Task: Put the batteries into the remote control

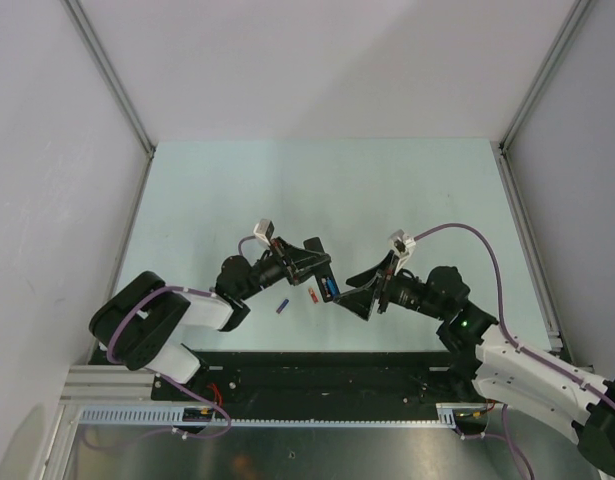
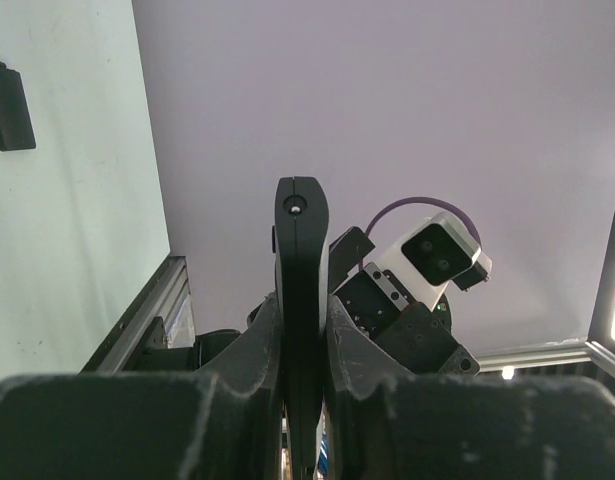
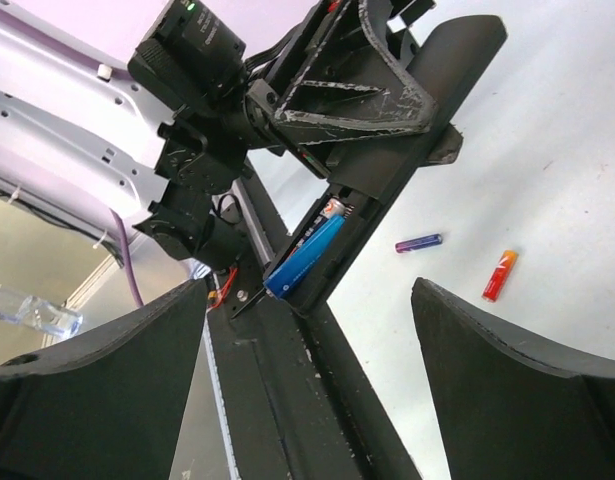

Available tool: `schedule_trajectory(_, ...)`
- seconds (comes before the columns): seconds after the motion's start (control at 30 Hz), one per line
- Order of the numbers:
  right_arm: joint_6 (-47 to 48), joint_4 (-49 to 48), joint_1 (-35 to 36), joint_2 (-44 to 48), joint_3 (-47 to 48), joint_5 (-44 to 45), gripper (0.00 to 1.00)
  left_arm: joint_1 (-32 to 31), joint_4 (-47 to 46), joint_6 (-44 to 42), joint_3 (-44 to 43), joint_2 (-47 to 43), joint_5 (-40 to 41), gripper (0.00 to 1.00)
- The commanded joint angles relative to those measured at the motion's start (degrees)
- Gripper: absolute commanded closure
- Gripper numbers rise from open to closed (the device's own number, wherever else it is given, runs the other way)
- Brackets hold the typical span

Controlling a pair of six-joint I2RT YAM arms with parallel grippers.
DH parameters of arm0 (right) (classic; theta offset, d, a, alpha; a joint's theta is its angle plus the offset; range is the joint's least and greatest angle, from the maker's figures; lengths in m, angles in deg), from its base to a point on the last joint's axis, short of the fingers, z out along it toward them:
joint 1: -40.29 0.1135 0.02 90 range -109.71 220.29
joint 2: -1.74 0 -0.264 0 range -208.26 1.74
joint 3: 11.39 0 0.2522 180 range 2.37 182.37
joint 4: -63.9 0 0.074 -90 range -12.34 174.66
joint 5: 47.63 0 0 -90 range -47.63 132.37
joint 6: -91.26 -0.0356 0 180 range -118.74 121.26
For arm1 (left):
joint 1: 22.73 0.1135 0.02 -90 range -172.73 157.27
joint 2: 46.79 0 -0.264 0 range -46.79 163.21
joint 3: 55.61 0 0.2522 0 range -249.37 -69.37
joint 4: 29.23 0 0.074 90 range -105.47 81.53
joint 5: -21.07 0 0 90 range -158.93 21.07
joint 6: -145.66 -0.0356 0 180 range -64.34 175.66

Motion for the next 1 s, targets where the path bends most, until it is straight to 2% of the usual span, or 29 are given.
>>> schedule_trajectory(0.0,-0.6,-6.4,-0.4,-1.1,-0.2,-3.2,0.13,0.1,-21.0,1.1,-1.8,-2.2,-0.8,1.00)
schedule_trajectory(0.57,-2.0,-9.8,-2.4,-6.1,-0.5,-4.8,0.26,-0.9,-20.7,1.2,-1.1,-4.2,-1.2,1.00)
schedule_trajectory(0.97,-3.1,-10.9,-3.3,-7.7,-0.5,-4.9,0.31,-1.7,-20.7,0.7,-0.4,-5.0,-1.0,1.00)
